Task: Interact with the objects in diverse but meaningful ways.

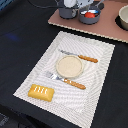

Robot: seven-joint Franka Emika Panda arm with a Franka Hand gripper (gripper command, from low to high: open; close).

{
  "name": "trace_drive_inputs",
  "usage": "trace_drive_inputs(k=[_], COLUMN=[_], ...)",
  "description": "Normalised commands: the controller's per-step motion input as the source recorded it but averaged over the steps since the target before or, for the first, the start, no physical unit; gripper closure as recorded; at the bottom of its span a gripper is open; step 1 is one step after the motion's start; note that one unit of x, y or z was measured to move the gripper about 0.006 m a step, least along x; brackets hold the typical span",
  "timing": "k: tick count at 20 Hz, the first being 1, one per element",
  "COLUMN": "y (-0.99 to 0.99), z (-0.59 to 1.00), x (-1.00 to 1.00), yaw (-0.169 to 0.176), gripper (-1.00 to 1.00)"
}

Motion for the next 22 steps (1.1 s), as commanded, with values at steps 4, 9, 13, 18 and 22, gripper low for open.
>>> trace_drive_inputs(k=[4,9,13,18,22], y=[0.03,0.07,0.02,0.0,-0.04], z=[-0.12,-0.08,-0.19,-0.24,-0.24], x=[-0.56,-0.54,-0.48,-0.43,-0.26], yaw=[-0.012,-0.002,0.0,0.0,0.0], gripper=[-1.0,-1.0,-1.0,-1.0,-1.0])
